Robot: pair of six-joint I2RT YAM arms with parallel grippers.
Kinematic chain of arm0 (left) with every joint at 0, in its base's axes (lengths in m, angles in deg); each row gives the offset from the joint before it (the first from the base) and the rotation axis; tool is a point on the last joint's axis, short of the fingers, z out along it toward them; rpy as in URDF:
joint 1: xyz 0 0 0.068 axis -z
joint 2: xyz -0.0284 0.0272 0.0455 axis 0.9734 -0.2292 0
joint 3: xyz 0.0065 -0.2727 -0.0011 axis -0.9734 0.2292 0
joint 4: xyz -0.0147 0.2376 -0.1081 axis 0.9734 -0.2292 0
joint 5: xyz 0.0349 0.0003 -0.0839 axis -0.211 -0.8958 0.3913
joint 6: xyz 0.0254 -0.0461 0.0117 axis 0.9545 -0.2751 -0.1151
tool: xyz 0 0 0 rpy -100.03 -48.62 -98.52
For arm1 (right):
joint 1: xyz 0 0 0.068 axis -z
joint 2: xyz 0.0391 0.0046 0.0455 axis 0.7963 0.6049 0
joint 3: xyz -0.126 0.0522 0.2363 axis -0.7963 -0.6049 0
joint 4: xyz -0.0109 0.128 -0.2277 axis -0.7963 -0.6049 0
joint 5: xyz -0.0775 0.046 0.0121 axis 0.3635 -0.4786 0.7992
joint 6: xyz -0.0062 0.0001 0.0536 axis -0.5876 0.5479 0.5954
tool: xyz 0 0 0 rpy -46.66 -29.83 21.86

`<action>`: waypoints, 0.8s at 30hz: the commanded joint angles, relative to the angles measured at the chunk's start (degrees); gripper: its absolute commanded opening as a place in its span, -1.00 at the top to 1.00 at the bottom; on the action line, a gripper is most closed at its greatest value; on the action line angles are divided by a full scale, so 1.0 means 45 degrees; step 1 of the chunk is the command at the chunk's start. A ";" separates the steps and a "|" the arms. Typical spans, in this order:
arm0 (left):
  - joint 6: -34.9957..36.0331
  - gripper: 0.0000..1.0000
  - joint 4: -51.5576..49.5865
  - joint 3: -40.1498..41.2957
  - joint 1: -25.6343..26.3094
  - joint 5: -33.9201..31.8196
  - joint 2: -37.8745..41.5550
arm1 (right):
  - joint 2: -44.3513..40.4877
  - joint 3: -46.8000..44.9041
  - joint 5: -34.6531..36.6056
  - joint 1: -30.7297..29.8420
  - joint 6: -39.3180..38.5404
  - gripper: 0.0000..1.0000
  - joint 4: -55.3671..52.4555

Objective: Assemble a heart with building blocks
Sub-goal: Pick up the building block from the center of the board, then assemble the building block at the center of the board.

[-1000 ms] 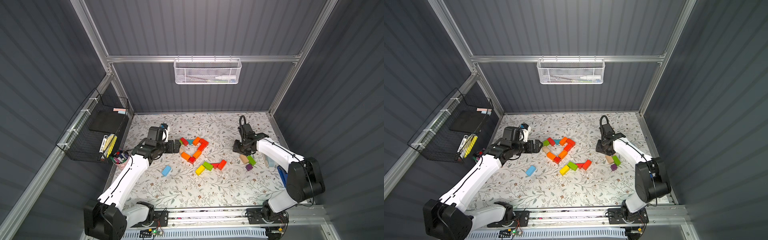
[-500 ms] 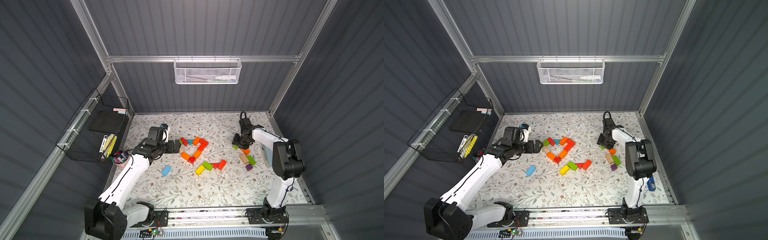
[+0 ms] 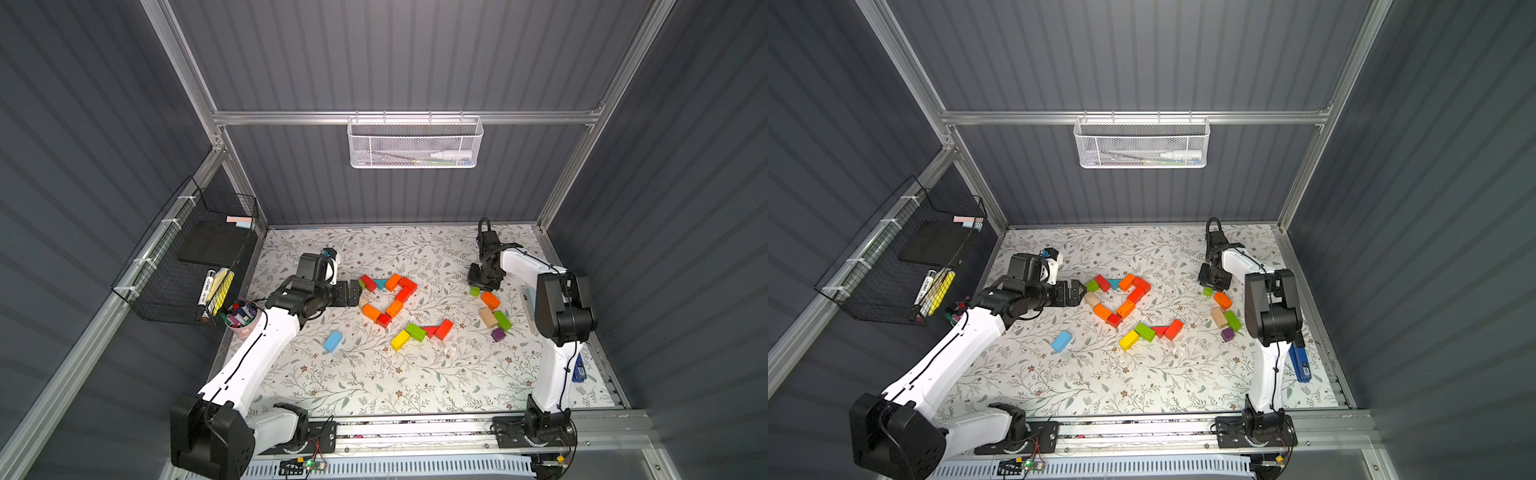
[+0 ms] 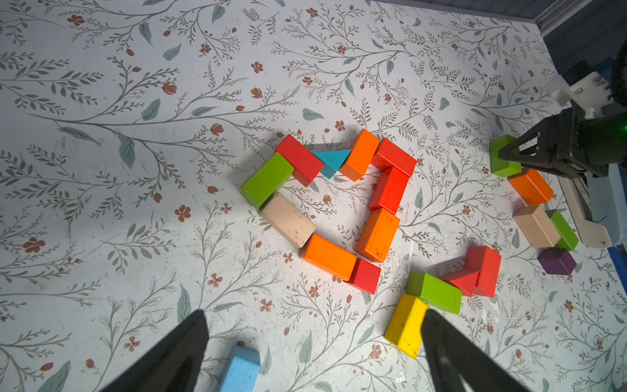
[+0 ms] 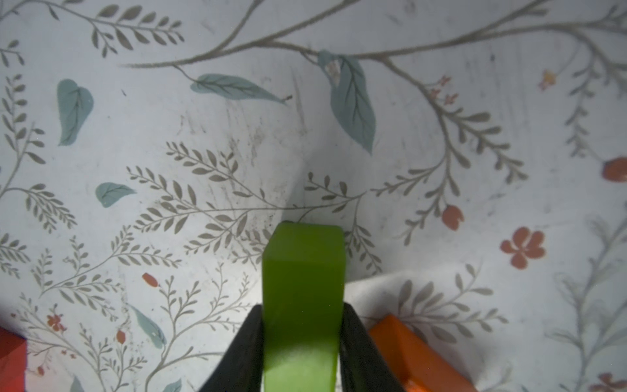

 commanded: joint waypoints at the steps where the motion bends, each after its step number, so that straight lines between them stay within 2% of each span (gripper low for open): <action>1: 0.0079 -0.98 0.0006 0.0119 -0.0049 -0.0027 -0.0118 | 0.0046 0.0483 0.0321 -0.0067 -0.1103 0.56 -0.0401; 4: 0.0079 -0.98 0.0025 0.0125 -0.0049 -0.0017 -0.0144 | -0.0597 0.0070 0.0599 -0.0491 -0.2156 0.65 0.0106; 9: 0.0085 -0.98 0.0042 0.0119 -0.0049 0.0074 -0.0285 | -0.2445 -0.1712 -0.0437 -0.1354 -0.3749 0.73 0.1230; 13: 0.0230 -0.98 0.0045 0.0133 -0.0049 0.0192 -0.0324 | -0.3915 -0.3158 -0.0745 -0.2269 -0.4473 0.69 0.1001; 18: 0.0237 -0.98 0.0102 0.0169 -0.0049 0.0227 -0.0192 | -0.5748 -0.4760 0.0808 -0.3837 -0.4305 0.69 -0.0294; 24: 0.0270 -0.98 0.0138 0.0188 -0.0049 0.0320 -0.0148 | -0.8044 -0.6419 0.0649 -0.4369 -0.2931 0.68 -0.1712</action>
